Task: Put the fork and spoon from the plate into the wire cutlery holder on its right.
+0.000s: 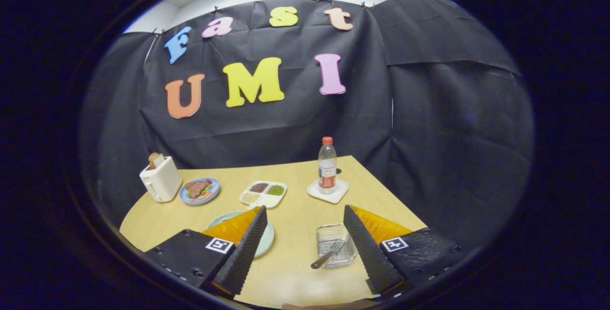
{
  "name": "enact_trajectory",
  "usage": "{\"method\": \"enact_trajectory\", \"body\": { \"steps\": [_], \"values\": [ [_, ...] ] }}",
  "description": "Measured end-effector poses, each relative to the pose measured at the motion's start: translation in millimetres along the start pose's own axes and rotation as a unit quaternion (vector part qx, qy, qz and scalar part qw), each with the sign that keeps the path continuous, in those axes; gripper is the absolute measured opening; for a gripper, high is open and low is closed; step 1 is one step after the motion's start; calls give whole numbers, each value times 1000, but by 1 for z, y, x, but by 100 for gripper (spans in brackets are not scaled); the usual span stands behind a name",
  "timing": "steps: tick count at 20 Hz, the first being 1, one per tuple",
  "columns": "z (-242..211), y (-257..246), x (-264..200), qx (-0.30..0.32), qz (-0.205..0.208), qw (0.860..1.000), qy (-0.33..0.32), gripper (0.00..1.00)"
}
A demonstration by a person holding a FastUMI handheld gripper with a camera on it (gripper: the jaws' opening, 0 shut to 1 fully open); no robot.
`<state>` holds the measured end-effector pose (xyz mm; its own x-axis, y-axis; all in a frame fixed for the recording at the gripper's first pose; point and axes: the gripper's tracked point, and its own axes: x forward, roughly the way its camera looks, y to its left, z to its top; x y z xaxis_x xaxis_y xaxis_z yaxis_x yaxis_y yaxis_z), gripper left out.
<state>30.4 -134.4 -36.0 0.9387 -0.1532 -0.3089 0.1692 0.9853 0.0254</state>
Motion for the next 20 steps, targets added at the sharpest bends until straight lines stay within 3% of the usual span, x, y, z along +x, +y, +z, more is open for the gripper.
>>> {"method": "enact_trajectory", "body": {
  "steps": [12,20],
  "values": [
    [-54,113,52,-38,32,997,64,97],
    [-106,168,100,-59,53,987,141,97]
  ]
}}
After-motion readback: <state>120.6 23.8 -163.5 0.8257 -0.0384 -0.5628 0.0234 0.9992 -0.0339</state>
